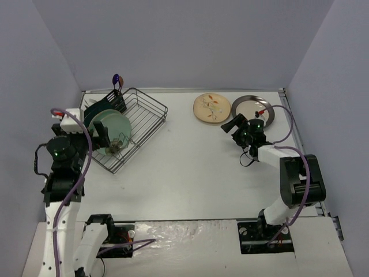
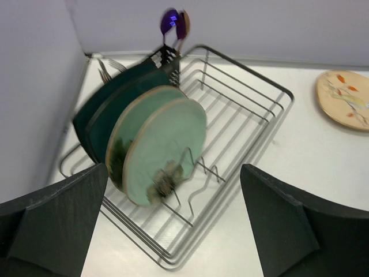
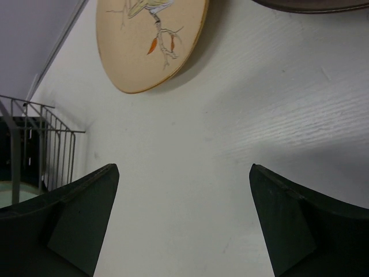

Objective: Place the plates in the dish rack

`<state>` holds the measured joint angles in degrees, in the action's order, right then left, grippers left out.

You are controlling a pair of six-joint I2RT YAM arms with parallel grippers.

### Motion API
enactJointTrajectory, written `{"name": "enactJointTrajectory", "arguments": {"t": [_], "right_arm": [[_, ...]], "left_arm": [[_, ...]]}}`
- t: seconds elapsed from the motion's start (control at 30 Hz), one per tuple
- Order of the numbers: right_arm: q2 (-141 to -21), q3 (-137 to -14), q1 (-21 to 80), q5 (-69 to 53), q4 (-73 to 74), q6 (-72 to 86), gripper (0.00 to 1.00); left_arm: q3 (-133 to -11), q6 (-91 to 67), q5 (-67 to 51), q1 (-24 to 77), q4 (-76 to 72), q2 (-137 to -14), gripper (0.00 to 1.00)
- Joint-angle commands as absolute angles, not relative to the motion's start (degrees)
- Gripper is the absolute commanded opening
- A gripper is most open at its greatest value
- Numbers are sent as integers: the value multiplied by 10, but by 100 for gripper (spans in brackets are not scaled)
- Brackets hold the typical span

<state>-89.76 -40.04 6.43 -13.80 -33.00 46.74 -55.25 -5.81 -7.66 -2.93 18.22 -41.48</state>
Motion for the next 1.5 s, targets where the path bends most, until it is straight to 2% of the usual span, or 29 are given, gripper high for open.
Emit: {"name": "enactJointTrajectory", "arguments": {"t": [0.0,0.13,0.3,0.6,0.83,1.07,1.13,1.47], "right_arm": [[-961,-471,71,-99,-388,489,92],[-1023,-533,74,-81,-371,486,90],[-1100,-592,75,-96,-367,495,87],[-1191,-636,76,-106,-396,548,76],[-1230,-643,77,-79,-405,588,57],[-1239,-641,78,-65,-407,604,9],[-1237,-639,78,-67,-409,605,2],[-1142,-562,79,-115,-470,607,0]], "left_arm": [[-506,-142,-104,-8,182,-382,97],[-437,-134,-93,15,164,-348,97],[-427,-124,-94,20,173,-342,97],[-421,-113,-94,22,175,-339,97],[-420,-113,-84,22,183,-338,97],[-419,-113,-91,22,183,-337,97],[-418,-116,-96,21,182,-339,97],[-420,-158,-142,21,184,-347,97]]}}
